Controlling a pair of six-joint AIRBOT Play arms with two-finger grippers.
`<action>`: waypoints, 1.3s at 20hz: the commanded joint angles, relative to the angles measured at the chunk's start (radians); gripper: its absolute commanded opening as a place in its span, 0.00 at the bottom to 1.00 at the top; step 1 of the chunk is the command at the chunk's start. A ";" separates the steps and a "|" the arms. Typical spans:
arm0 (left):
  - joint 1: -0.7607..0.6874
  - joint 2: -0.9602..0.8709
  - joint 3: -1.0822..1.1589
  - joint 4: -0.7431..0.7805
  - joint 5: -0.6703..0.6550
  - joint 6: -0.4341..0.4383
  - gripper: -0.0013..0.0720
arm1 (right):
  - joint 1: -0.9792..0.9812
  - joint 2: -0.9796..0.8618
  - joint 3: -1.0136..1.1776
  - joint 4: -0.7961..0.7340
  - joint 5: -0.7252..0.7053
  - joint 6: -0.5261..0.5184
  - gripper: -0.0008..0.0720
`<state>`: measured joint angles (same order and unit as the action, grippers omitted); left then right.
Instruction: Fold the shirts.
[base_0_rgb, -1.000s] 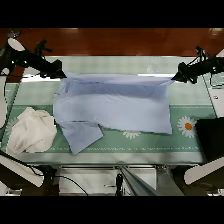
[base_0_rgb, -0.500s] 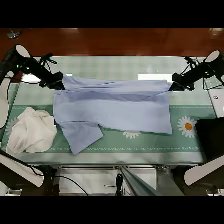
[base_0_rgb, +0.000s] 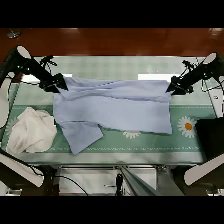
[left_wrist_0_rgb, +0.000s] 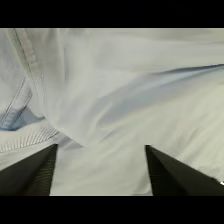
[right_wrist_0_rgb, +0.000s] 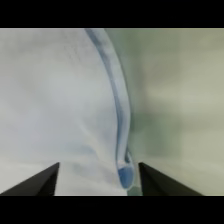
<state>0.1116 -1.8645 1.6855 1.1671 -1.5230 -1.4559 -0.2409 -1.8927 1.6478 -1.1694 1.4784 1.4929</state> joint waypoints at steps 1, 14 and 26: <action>0.000 0.008 0.001 0.017 -0.065 -0.068 0.98 | -0.002 0.014 0.000 0.008 0.064 -0.012 0.87; 0.198 0.801 -1.083 -0.321 0.235 0.135 0.98 | -0.186 0.653 -0.785 0.342 -0.319 -0.232 0.87; 0.266 0.814 -1.271 -0.353 0.410 0.124 0.98 | -0.185 0.762 -0.840 0.376 -0.258 -0.234 0.87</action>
<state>0.3687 -1.0485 0.4259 0.8177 -1.1503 -1.3285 -0.4255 -1.1393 0.8135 -0.8017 1.2110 1.2560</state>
